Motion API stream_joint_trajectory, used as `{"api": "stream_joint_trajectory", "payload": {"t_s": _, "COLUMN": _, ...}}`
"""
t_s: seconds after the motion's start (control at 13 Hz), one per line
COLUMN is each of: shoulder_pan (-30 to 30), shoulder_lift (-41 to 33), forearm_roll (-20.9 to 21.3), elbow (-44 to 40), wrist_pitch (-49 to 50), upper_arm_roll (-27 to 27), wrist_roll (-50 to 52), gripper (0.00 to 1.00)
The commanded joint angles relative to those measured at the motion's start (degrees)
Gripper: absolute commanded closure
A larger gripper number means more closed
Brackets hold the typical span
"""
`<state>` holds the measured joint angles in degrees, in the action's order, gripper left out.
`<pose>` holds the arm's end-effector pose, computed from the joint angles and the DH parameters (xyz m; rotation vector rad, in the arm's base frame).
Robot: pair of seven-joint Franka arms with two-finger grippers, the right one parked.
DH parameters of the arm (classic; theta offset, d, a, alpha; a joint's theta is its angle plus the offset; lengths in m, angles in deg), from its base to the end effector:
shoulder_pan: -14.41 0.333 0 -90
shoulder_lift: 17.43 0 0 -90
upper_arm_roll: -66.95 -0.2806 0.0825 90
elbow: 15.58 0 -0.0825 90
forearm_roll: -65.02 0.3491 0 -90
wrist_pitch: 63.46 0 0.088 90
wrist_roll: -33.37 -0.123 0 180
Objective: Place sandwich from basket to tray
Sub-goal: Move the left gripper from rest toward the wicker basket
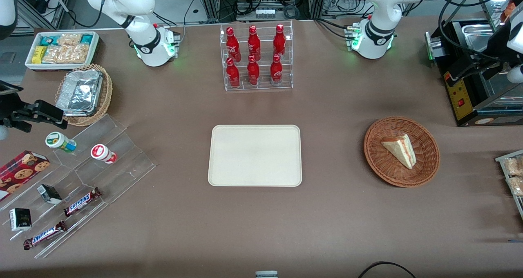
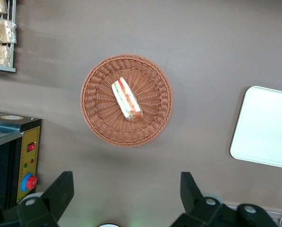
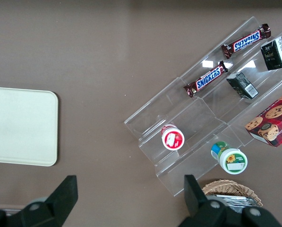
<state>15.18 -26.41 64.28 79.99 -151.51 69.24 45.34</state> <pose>0.4722 -0.0156 0.6054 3.1188 0.2849 0.0382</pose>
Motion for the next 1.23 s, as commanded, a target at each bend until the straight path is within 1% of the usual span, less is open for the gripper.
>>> {"api": "stream_joint_trajectory", "payload": {"t_s": 0.0, "shoulder_pan": 0.5, "shoulder_lift": 1.1, "forearm_roll": -0.2, "elbow": -1.5, "wrist_pitch": 1.3, "upper_arm_roll": 0.1, "wrist_roll": -1.0, "gripper": 0.00}}
{"api": "stream_joint_trajectory", "payload": {"t_s": 0.15, "shoulder_pan": 0.3, "shoulder_lift": 2.7, "forearm_roll": 0.2, "elbow": -1.9, "wrist_pitch": 1.3, "upper_arm_roll": -2.2, "wrist_roll": -0.9, "gripper": 0.00}}
{"api": "stream_joint_trajectory", "payload": {"t_s": 0.31, "shoulder_pan": 0.5, "shoulder_lift": 5.0, "forearm_roll": 0.2, "elbow": -1.0, "wrist_pitch": 1.3, "upper_arm_roll": -2.5, "wrist_roll": -0.6, "gripper": 0.00}}
{"api": "stream_joint_trajectory", "payload": {"t_s": 0.38, "shoulder_pan": 0.4, "shoulder_lift": 5.6, "forearm_roll": 0.2, "elbow": 1.4, "wrist_pitch": 0.4, "upper_arm_roll": -4.1, "wrist_roll": -0.5, "gripper": 0.00}}
{"api": "stream_joint_trajectory", "payload": {"t_s": 0.54, "shoulder_pan": 0.5, "shoulder_lift": 5.3, "forearm_roll": -0.3, "elbow": 8.4, "wrist_pitch": -5.1, "upper_arm_roll": -5.6, "wrist_roll": 0.2, "gripper": 0.00}}
{"api": "stream_joint_trajectory", "payload": {"t_s": 0.62, "shoulder_pan": 0.4, "shoulder_lift": 5.5, "forearm_roll": -0.3, "elbow": 10.0, "wrist_pitch": -6.3, "upper_arm_roll": -6.9, "wrist_roll": 1.1, "gripper": 0.00}}
{"api": "stream_joint_trajectory", "payload": {"t_s": 0.77, "shoulder_pan": 0.5, "shoulder_lift": 6.6, "forearm_roll": -0.3, "elbow": 12.3, "wrist_pitch": -9.1, "upper_arm_roll": -7.7, "wrist_roll": 4.0, "gripper": 0.00}}
{"api": "stream_joint_trajectory", "payload": {"t_s": 0.85, "shoulder_pan": 0.4, "shoulder_lift": 6.7, "forearm_roll": -0.4, "elbow": 14.5, "wrist_pitch": -11.8, "upper_arm_roll": -8.0, "wrist_roll": 6.4, "gripper": 0.00}}
{"api": "stream_joint_trajectory", "payload": {"t_s": 1.15, "shoulder_pan": -0.5, "shoulder_lift": 6.8, "forearm_roll": -0.1, "elbow": 27.1, "wrist_pitch": -29.2, "upper_arm_roll": -8.0, "wrist_roll": 17.0, "gripper": 0.00}}
